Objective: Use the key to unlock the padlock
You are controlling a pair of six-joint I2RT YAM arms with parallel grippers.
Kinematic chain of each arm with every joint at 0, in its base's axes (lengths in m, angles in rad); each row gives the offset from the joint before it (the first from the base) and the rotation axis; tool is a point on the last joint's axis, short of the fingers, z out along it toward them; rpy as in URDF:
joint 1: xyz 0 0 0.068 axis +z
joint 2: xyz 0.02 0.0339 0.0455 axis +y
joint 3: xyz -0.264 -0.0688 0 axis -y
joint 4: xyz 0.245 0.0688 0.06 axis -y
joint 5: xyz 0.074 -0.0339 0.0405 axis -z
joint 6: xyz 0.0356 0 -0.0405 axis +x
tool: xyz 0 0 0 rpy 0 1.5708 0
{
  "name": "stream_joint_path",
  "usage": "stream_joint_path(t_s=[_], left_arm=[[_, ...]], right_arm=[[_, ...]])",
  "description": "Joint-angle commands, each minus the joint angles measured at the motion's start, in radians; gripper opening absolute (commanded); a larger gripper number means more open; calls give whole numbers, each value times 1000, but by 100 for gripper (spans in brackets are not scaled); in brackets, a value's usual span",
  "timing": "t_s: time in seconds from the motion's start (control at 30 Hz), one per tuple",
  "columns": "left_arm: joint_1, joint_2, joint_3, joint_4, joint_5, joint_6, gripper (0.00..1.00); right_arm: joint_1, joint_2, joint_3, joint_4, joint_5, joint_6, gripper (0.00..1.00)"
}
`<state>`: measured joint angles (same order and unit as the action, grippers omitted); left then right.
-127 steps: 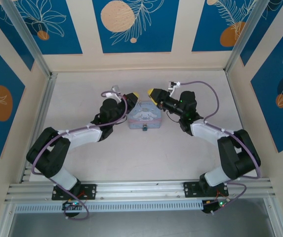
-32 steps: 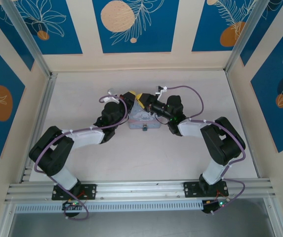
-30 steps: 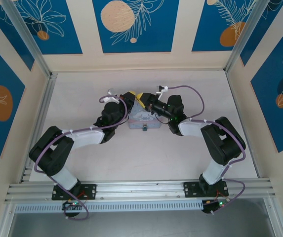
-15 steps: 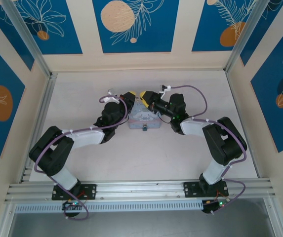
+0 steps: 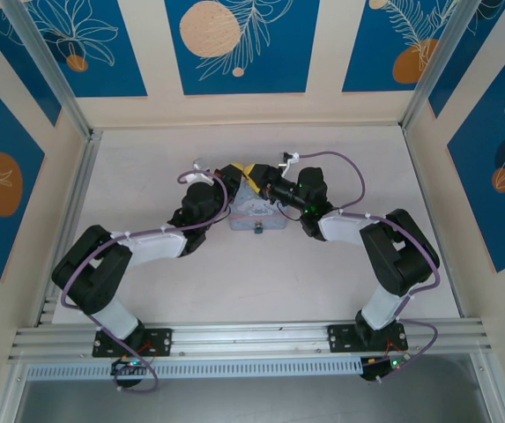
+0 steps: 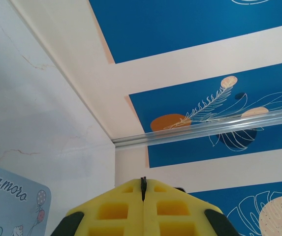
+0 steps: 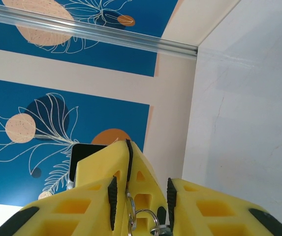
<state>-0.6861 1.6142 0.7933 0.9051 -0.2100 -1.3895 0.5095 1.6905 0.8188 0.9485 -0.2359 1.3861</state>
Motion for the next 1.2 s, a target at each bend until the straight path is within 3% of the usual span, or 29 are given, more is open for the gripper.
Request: stream_joint_path(t_s=[0.0, 0.33, 1.17], left_arm=[[-16, 11, 17, 26, 8, -1, 0], [-17, 11, 18, 24, 2, 0, 0], [-18, 5, 17, 12, -19, 4, 0]], right_arm=[[8, 2, 21, 4, 9, -25, 34], [12, 5, 12, 8, 10, -22, 28], [20, -1, -40, 29, 15, -13, 24]])
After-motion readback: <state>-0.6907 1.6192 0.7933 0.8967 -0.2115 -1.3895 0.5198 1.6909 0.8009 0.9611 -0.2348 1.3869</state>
